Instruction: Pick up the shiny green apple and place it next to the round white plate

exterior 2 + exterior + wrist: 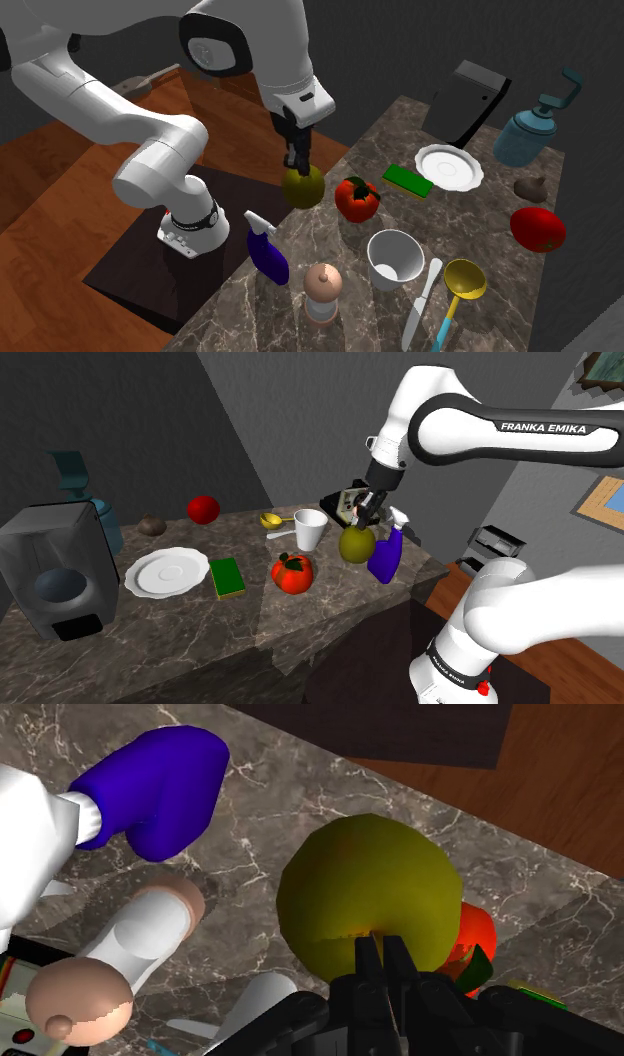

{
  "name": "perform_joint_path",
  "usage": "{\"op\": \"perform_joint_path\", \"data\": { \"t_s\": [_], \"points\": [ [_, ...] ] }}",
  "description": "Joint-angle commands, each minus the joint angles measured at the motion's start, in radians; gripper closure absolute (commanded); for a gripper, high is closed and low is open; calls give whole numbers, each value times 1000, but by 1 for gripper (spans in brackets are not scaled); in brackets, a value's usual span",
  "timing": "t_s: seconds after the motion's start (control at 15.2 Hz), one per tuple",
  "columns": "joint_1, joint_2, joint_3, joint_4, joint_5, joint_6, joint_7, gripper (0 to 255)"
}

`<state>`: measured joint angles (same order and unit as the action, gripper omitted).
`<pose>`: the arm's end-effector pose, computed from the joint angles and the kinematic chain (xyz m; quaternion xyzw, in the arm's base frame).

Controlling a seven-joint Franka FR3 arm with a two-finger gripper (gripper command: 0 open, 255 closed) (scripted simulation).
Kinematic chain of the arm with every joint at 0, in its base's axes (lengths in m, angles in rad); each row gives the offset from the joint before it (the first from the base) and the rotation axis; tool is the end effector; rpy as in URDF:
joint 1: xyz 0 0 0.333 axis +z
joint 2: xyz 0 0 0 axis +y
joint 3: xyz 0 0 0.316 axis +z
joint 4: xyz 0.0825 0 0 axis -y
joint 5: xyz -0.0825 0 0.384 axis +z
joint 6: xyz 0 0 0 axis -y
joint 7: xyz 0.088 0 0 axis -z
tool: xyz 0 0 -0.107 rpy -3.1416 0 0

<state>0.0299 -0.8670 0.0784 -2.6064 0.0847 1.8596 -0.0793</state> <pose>0.3030 0.0424 0.5207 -0.9956 -0.0719 -0.0595 0.0115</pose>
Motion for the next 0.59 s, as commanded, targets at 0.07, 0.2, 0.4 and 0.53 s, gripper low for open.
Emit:
{"op": "perform_joint_path", "data": {
  "t_s": [0.07, 0.2, 0.4, 0.53],
  "points": [
    [-1, 1, -2, 41, -2, -41, 2, 255],
    [-1, 4, -3, 70, -4, -66, 3, 255],
    [-3, 11, -5, 114, -6, -103, 4, 255],
    [-3, 16, -6, 142, -7, -126, 5, 255]
  ]
}}
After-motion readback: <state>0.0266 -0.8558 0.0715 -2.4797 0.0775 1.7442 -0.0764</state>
